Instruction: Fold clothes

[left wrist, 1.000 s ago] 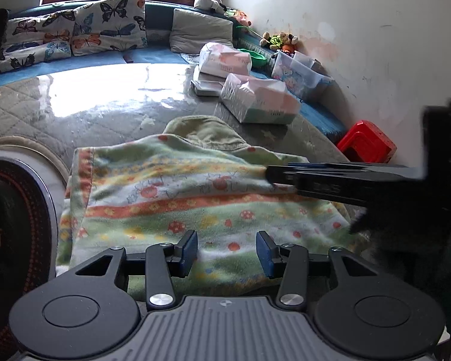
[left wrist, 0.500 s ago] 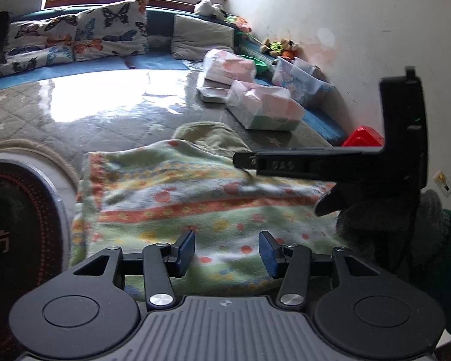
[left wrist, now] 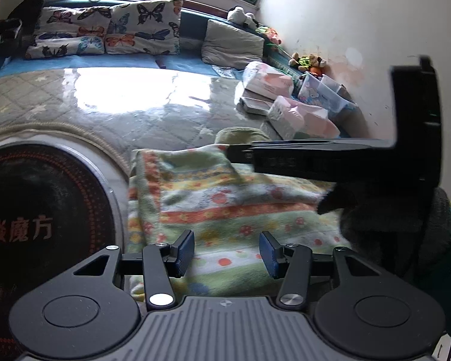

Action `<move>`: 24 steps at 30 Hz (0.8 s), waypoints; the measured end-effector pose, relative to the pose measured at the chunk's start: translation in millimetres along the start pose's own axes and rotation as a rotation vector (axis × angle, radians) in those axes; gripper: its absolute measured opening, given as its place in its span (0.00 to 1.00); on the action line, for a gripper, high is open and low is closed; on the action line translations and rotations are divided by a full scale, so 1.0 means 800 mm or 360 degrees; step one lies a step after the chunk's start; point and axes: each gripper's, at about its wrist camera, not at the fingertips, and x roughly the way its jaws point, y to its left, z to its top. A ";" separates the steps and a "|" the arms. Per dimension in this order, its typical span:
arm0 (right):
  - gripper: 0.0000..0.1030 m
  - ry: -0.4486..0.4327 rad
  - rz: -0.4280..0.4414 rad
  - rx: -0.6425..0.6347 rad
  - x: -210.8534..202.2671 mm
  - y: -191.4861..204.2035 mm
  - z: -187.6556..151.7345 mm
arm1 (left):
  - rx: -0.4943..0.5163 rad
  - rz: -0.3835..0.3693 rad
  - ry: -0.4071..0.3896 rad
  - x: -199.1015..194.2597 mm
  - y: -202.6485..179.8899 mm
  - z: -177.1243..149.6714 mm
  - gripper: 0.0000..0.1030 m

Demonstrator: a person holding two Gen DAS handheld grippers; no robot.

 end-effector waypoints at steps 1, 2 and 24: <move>0.29 0.0015 0.0000 -0.0007 0.008 0.004 0.002 | -0.0008 0.0002 0.0000 -0.001 0.002 -0.001 0.50; 0.29 0.0023 -0.0004 -0.0008 0.013 0.006 0.002 | -0.0015 0.0003 0.0001 -0.001 0.004 -0.001 0.50; 0.30 -0.0025 -0.0101 -0.0024 -0.047 -0.007 -0.054 | -0.0039 0.0040 -0.0048 -0.017 0.004 -0.002 0.52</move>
